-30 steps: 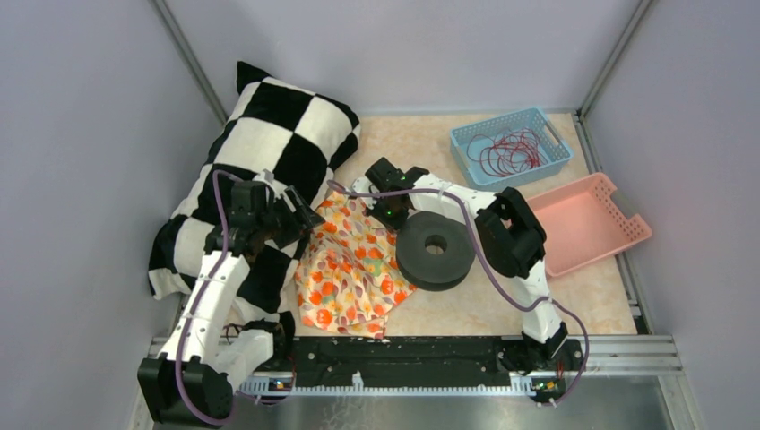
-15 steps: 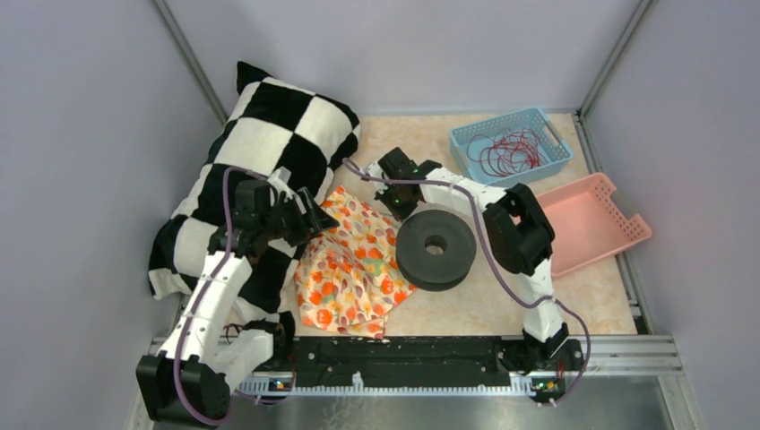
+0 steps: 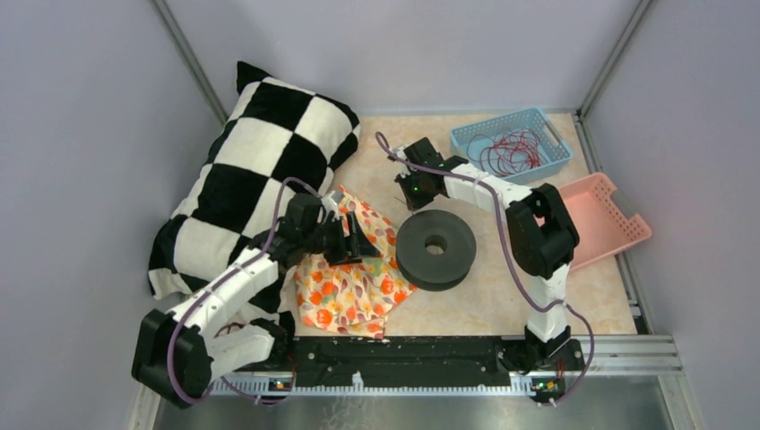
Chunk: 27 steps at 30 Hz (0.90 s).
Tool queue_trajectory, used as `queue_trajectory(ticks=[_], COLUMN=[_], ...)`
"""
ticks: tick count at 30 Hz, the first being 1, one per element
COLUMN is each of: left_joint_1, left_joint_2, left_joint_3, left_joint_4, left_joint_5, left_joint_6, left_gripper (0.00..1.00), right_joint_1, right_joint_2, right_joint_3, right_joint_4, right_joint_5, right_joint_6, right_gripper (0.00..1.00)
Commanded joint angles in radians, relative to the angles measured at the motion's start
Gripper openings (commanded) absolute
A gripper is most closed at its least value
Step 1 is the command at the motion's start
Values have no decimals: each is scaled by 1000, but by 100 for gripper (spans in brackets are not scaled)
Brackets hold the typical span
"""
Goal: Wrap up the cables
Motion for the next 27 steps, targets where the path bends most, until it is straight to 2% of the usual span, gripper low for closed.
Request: queue_trajectory(ticks=[1,10,16,24,27], left_joint_1=[-75,-146,-212,-270,-306], left_joint_2=[98,214,304,443,489], left_joint_3=[96,196,308,335,378], left_joint_4=[72,72,-31,27,11], left_joint_5=[-50,-99,-198,-209,-255], left_joint_6=[7,43,87,102,122], left_gripper=[73,72,71,72,72], right_joint_1=[-27,-66,-84,-97,-106], right_joint_2=[-97,-180,-236,-261,-276], right_joint_3=[-54,-173,-234,-275,-294], right_joint_4=[54,90,103,107,113], right_joint_5=[-10,-10,-11,-9,-12], right_joint_6=[57,90,102,108,110], right_gripper=[0,0,0,0,0])
